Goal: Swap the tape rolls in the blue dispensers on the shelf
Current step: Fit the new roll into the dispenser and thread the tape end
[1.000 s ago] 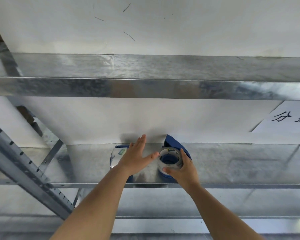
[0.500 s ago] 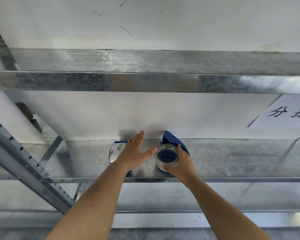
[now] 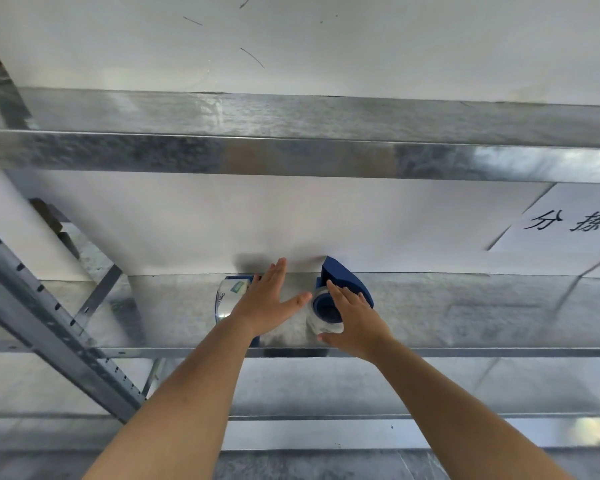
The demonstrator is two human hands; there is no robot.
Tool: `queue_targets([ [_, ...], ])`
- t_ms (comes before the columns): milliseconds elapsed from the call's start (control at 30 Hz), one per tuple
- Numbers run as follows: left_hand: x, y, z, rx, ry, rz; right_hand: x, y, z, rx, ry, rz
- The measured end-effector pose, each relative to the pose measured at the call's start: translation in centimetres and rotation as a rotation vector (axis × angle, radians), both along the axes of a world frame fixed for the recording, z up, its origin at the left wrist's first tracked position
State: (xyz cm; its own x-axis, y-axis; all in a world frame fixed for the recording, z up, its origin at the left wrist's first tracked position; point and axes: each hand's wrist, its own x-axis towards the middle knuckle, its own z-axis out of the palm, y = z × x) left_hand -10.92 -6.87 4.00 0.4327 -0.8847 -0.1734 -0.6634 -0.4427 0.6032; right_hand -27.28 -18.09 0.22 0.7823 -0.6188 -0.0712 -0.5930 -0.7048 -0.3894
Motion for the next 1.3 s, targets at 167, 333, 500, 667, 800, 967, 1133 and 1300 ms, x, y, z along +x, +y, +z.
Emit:
queue_targets([
  [167, -0.5, 0.6, 0.1, -0.013, -0.046, -0.030, -0.3, -1.0, 1.1, -0.083, 0.133, 0.194],
  [333, -0.7, 1.2, 0.2, -0.024, -0.093, -0.059, -0.1, -1.9, 2.2, -0.214, 0.377, 0.420],
  [500, -1.0, 1.5, 0.4, 0.002, -0.122, -0.067, 0.0, -2.2, 2.6, -0.277, 0.526, 0.500],
  [667, -1.6, 2.0, 0.3, 0.032, -0.106, -0.065, 1.1, -2.1, 2.9, -0.344, 0.541, 0.570],
  [800, -1.7, 2.2, -0.2, 0.051, -0.126, -0.082, 2.2, -2.4, 3.1, -0.390, 0.589, 0.597],
  [967, -1.8, 2.2, -0.6, 0.069, -0.123, -0.069, 2.9, -2.3, 3.3, -0.318, 0.614, 0.574],
  [1133, -1.7, 2.1, -0.5, 0.068, -0.118, -0.067, 3.0, -3.3, 3.5, -0.036, 0.642, 0.462],
  [1300, -1.6, 1.6, -0.8, 0.081, -0.130, -0.071, 3.4, -3.0, 4.5, -0.119, 0.742, 0.505],
])
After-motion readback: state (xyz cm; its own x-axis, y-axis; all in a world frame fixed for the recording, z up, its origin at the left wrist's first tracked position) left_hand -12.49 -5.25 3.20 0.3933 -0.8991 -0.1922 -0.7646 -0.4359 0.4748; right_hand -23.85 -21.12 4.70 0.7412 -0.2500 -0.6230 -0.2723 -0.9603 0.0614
